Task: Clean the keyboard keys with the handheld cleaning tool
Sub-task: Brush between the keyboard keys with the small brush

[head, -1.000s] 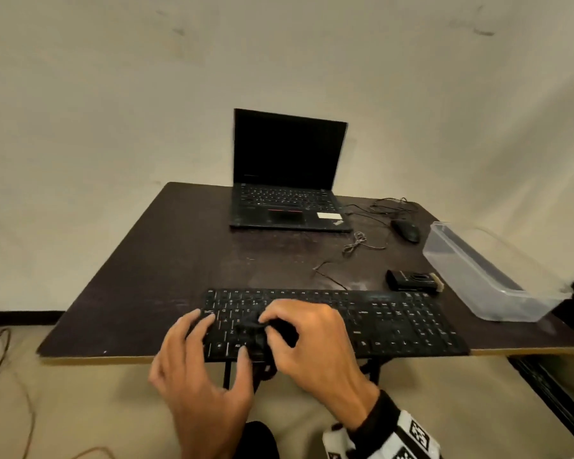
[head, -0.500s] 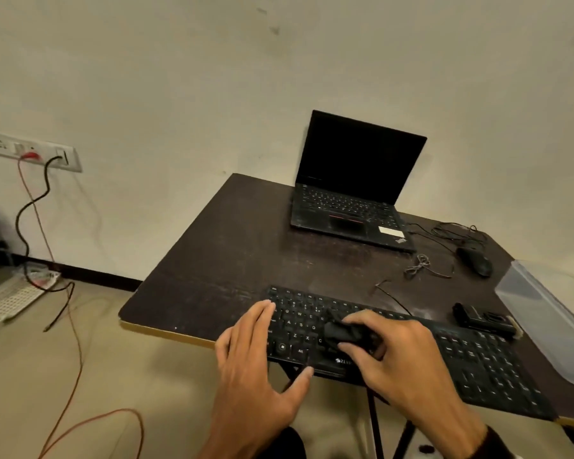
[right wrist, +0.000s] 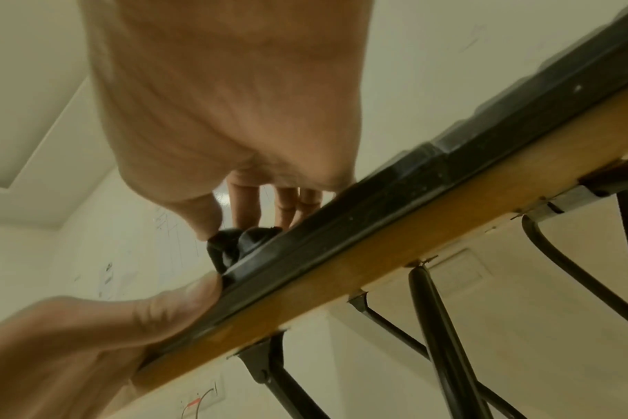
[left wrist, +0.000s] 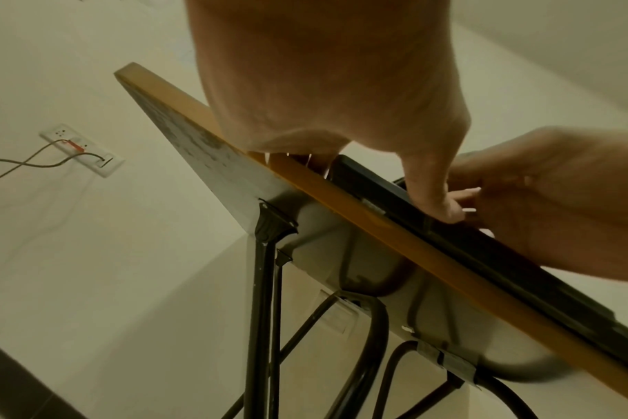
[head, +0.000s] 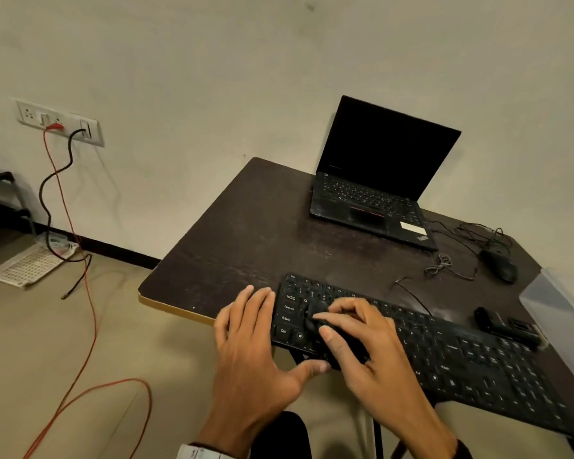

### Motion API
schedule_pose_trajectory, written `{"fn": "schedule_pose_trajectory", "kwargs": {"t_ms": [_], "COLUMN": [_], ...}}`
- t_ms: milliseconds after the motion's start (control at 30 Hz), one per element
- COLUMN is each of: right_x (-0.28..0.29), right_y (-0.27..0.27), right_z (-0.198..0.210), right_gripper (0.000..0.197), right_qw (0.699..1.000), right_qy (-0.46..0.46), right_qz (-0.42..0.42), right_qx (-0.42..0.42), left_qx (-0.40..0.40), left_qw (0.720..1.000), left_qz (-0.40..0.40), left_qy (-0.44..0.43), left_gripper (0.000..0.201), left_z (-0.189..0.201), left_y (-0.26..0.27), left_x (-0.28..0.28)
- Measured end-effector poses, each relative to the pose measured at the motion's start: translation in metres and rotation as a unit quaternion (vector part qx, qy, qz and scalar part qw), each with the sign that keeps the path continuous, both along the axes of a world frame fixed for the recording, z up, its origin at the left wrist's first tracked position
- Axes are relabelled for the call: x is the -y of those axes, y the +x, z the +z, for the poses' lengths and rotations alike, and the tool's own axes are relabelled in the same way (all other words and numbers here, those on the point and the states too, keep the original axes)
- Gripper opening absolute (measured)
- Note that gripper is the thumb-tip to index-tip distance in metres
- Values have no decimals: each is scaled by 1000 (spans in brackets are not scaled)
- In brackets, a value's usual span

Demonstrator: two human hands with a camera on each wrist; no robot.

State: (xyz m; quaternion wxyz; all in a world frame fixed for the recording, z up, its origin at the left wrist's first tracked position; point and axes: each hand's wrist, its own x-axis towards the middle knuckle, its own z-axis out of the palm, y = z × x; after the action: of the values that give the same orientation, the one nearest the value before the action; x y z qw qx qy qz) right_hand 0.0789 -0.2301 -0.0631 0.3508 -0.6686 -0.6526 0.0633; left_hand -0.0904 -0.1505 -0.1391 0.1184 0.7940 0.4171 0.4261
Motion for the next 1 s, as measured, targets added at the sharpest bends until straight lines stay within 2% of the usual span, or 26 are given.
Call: {"fn": "schedule_pose_trajectory", "kwargs": {"t_ms": [133, 233, 333, 433, 500, 600, 733, 800, 867, 1000], "right_x": [-12, -19, -18, -19, -20, -23, -34, -32, -33, -39], "right_y": [-9, -16, -19, -20, -28, -41, -37, -41, -41, -29], "right_z": [-7, -7, -6, -5, -2, -1, -2, -2, 1, 5], "right_gripper": [17, 26, 27, 12, 7, 8, 15, 13, 11, 14], "right_qw": [997, 995, 997, 996, 996, 996, 998, 999, 998, 999], "right_qy": [57, 59, 52, 59, 72, 83, 60, 44, 35, 37], "right_qz": [-27, -34, -33, -33, -21, 13, -21, 8, 41, 18], "right_qx": [-43, -73, -54, -52, -56, -24, 1, 13, 32, 22], "left_qx": [-4, -9, -11, -4, 5, 35, 58, 70, 81, 67], "left_qw": [1000, 1000, 1000, 1000, 1000, 999, 998, 997, 997, 998], "left_qz": [1, 0, 1, 0, -5, -8, -17, -13, -11, -12], "left_qy": [8, 9, 13, 8, 2, 4, -2, -7, -15, -11], "left_gripper": [111, 101, 101, 100, 90, 76, 74, 68, 68, 78], "left_z": [1, 0, 0, 1, 1, 2, 5, 3, 2, 4], "left_y": [2, 1, 1, 1, 1, 0, 0, 1, 1, 0], "left_x": [1, 0, 0, 0, 0, -1, -1, -2, -2, -2]}}
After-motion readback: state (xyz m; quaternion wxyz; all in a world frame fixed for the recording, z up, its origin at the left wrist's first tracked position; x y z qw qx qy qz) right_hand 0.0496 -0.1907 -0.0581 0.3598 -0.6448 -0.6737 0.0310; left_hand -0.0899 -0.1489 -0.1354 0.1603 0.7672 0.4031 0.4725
